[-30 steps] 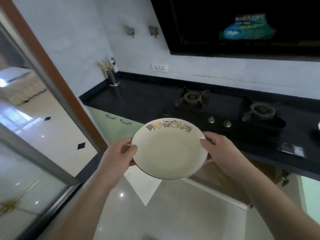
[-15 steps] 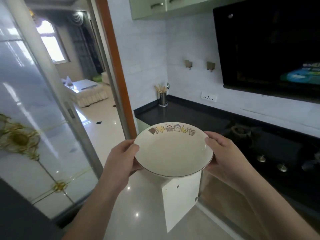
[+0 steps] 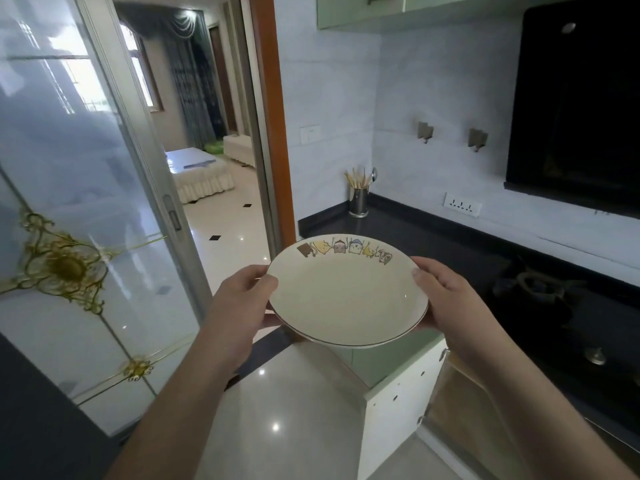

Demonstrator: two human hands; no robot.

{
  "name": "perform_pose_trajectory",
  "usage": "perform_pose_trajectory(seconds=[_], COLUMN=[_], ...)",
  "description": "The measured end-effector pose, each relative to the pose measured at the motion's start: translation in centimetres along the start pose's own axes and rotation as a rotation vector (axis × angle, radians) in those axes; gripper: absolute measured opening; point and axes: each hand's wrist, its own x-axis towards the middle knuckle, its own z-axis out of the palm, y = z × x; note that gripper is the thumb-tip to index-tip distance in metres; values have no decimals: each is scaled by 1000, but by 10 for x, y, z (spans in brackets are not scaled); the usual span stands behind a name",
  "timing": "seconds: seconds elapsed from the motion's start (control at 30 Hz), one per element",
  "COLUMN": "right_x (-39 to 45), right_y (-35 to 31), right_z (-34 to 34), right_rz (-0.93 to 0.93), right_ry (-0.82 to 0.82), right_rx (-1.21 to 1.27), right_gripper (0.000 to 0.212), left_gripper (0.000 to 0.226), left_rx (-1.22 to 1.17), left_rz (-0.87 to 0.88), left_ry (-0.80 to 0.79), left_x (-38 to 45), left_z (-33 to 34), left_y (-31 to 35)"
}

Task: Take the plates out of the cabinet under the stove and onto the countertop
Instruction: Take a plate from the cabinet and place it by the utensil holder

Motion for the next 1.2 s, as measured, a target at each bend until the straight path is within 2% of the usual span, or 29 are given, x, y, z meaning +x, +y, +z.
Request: perform_pose_trajectory(seconds=[0.33, 0.67, 0.87, 1.2], right_x=[120, 229, 286, 343], right_y=[28, 48, 66, 89], right_z=[7, 55, 96, 150], right_rz=[5, 49, 76, 187], right_ry=[6, -34, 73, 286], right_rx=[-71, -71, -84, -98], right_gripper=[29, 27, 26, 30], left_gripper=[25, 35, 32, 28], left_rx=[109, 107, 123, 215], left_rz=[-55, -70, -50, 15], left_ry=[-18, -27, -88, -340], left_x=[117, 234, 324, 452], left_z=[38, 28, 20, 14], left_y=[-8, -18, -37, -53])
